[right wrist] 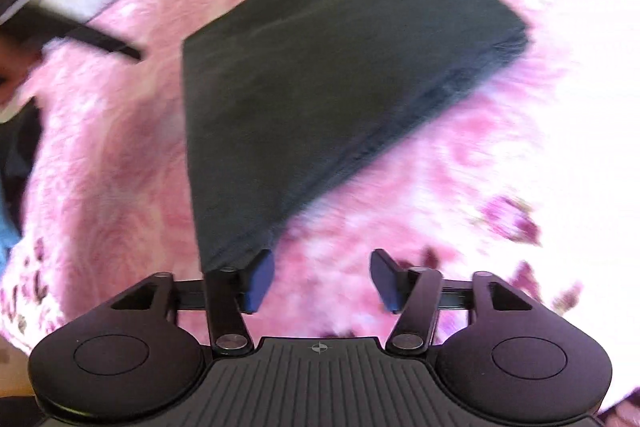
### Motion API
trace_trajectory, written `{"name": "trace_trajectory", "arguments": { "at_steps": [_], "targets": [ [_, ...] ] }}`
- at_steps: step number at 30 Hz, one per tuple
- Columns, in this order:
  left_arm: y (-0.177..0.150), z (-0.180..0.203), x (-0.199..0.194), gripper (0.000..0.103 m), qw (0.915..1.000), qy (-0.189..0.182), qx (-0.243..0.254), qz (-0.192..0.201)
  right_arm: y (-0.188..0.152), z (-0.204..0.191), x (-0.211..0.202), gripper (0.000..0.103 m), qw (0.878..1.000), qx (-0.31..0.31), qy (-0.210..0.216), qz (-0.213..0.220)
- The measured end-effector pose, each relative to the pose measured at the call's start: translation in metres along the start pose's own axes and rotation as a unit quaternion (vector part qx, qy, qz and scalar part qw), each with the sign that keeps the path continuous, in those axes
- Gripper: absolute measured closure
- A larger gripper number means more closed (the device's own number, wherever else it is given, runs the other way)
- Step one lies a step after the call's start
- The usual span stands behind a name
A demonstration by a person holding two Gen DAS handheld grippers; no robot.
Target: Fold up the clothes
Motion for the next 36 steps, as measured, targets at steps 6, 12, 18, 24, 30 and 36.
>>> {"name": "trace_trajectory", "arguments": {
  "at_steps": [6,12,18,24,30,36],
  "targets": [
    [-0.047,0.03,-0.049,0.04,0.9975,-0.053,0.01,0.047,-0.038,-0.009,-0.052,0.033,0.992,0.101,-0.072,0.027],
    [-0.084,0.038,-0.102,0.028,0.9902,-0.083,0.077,0.081,-0.078,-0.062,-0.106,0.029,0.979,0.162,-0.114,0.044],
    [-0.111,0.04,-0.115,0.027,0.9841,-0.078,0.142,0.072,-0.086,-0.103,-0.143,0.027,0.975,0.171,-0.12,0.068],
    [-0.118,0.038,-0.126,0.027,0.9817,-0.095,0.14,0.087,-0.079,-0.11,-0.147,0.026,0.973,0.184,-0.123,0.058],
    [-0.115,0.028,-0.129,0.027,0.9817,-0.091,0.141,0.09,-0.068,-0.117,-0.139,0.026,0.977,0.166,-0.119,0.054],
    [-0.112,0.018,-0.129,0.027,0.9839,-0.09,0.127,0.089,-0.055,-0.122,-0.135,0.026,0.979,0.157,-0.115,0.056]
  ]
}}
Point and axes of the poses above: each gripper's, at about its wrist camera, not at the fingertips, and x roughly the way its jaws point, z to its right, y to its top, the point moved 9 cm from there along x, roughly the way its jaws point, and after that the axes turned 10 degrees about -y, right-handed, at the moved point
